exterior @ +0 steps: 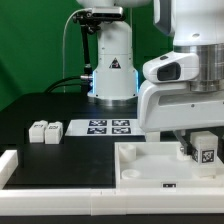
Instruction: Assemble one leg
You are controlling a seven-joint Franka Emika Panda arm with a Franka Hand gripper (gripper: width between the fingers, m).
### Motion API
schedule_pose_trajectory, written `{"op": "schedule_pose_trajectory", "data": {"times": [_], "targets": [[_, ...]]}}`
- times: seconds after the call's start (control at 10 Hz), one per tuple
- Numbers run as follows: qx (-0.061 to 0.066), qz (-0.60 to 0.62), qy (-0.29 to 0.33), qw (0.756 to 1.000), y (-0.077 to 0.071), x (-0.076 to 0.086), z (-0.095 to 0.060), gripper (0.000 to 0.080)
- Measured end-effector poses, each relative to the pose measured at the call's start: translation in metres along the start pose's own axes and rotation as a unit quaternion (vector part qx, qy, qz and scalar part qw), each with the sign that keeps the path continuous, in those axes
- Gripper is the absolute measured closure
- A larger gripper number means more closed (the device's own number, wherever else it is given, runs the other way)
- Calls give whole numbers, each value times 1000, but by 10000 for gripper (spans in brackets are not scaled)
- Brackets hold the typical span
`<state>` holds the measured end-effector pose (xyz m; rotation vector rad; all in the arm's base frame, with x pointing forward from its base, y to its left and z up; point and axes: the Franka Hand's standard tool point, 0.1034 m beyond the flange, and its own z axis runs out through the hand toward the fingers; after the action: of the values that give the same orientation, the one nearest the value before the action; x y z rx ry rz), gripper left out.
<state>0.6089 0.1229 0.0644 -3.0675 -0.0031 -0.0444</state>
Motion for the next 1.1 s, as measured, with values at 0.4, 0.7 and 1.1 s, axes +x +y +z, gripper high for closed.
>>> {"op": "schedule_pose_trajectory", "data": {"times": [0.4, 0.7, 1.1], "targets": [[11, 279, 12, 960, 1, 0, 0, 506], [16, 468, 8, 884, 2, -1, 1, 506], [28, 668, -5, 744, -2, -1, 2, 506]]}}
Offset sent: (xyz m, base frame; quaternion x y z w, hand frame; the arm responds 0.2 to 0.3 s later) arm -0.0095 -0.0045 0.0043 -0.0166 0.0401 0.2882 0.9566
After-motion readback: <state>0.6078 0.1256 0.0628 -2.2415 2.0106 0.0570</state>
